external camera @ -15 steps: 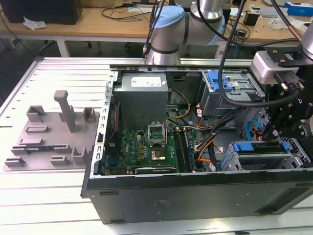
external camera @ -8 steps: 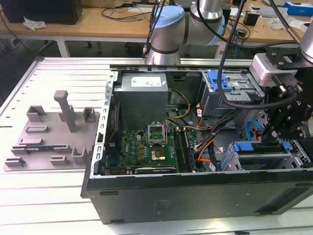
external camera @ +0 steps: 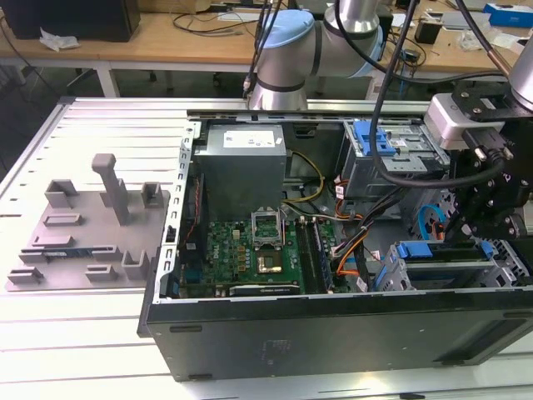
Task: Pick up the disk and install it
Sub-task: 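Insert the second disk wire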
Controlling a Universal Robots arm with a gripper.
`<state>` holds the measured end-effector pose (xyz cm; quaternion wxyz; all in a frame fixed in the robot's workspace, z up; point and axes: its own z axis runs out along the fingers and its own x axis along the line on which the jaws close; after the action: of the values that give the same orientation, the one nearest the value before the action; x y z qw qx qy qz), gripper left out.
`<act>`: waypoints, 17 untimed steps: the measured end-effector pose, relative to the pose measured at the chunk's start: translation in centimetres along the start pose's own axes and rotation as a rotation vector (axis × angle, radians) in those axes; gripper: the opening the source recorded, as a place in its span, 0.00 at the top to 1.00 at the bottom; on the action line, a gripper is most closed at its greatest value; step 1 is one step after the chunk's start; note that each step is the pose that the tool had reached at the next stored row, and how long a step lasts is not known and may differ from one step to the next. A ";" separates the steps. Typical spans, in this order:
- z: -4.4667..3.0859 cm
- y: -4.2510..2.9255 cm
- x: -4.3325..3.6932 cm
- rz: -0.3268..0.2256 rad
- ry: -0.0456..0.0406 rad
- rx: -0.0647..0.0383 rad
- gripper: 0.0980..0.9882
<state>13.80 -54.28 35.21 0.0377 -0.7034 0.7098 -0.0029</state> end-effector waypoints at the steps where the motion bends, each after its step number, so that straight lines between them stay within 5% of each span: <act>1: 0.01 -0.01 0.00 0.000 0.0000 0.000 0.93; 17: 0.57 -0.02 0.03 -0.002 0.0001 0.000 0.93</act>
<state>13.86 -54.28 34.64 0.0376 -0.7041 0.7091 -0.0029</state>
